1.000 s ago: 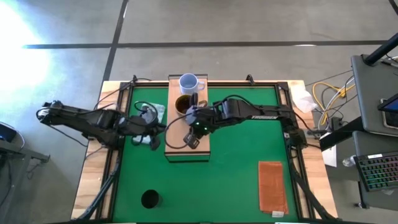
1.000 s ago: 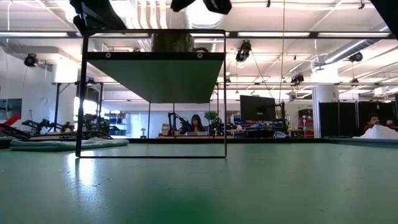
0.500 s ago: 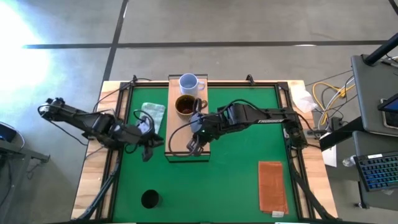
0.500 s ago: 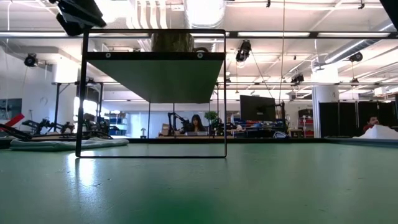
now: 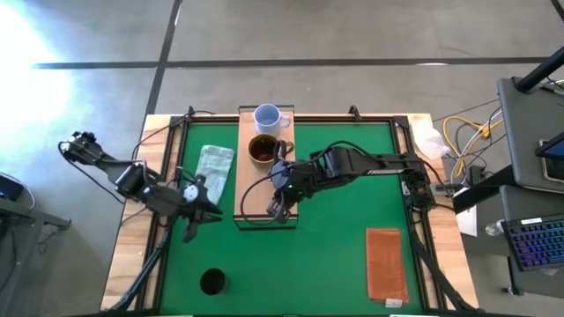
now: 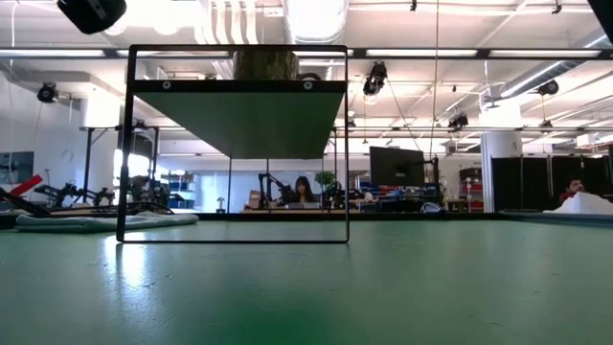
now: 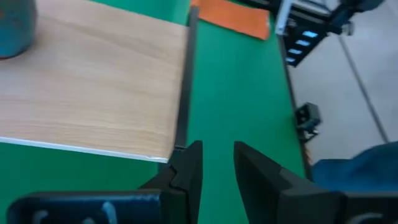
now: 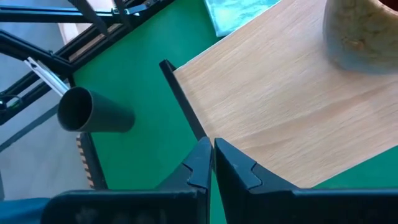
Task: Stack small to large cups/mugs on shelf
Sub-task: Put the black cup on the shelf
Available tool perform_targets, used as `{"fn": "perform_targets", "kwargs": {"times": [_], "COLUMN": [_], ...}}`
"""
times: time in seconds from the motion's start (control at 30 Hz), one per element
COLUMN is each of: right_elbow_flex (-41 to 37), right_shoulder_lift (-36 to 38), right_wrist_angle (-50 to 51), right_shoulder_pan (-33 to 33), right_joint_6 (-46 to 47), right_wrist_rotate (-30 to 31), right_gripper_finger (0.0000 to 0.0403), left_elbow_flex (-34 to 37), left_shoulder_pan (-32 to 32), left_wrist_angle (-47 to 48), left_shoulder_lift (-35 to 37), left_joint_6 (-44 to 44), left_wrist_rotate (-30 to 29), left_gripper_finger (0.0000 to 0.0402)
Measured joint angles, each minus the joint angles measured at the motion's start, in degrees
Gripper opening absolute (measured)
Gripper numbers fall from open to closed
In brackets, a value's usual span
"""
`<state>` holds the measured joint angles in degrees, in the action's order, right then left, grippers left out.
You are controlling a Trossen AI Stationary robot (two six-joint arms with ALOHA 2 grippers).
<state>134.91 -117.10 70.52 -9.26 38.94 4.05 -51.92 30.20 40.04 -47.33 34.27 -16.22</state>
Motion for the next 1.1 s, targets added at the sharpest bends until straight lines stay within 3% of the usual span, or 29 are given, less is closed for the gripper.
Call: {"fn": "perform_targets", "kwargs": {"times": [0.3,0.43,0.6,0.83,1.1], "right_elbow_flex": [0.0,0.0,0.0,0.0,0.0], "right_shoulder_lift": [0.0,0.0,0.0,0.0,0.0], "right_wrist_angle": [0.0,0.8,4.4,6.4,7.3], "right_shoulder_pan": [0.0,0.0,0.0,-0.3,-3.3], "right_joint_6": [0.0,0.0,1.1,3.6,7.9], "right_wrist_rotate": [0.0,0.0,0.1,0.5,0.0], "right_gripper_finger": [0.0013,0.0013,0.0013,0.0016,0.0090], "left_elbow_flex": [0.4,1.5,2.1,1.6,0.4], "left_shoulder_pan": [1.1,1.4,3.1,8.7,17.9], "left_wrist_angle": [0.0,1.8,10.9,10.9,10.7], "left_shoulder_lift": [3.9,4.9,3.8,-1.2,-6.6], "left_joint_6": [1.9,2.6,10.3,22.0,31.5], "left_wrist_rotate": [0.3,3.7,7.6,10.2,10.8], "left_gripper_finger": [0.0077,0.0077,0.0077,0.0080,0.0116]}}
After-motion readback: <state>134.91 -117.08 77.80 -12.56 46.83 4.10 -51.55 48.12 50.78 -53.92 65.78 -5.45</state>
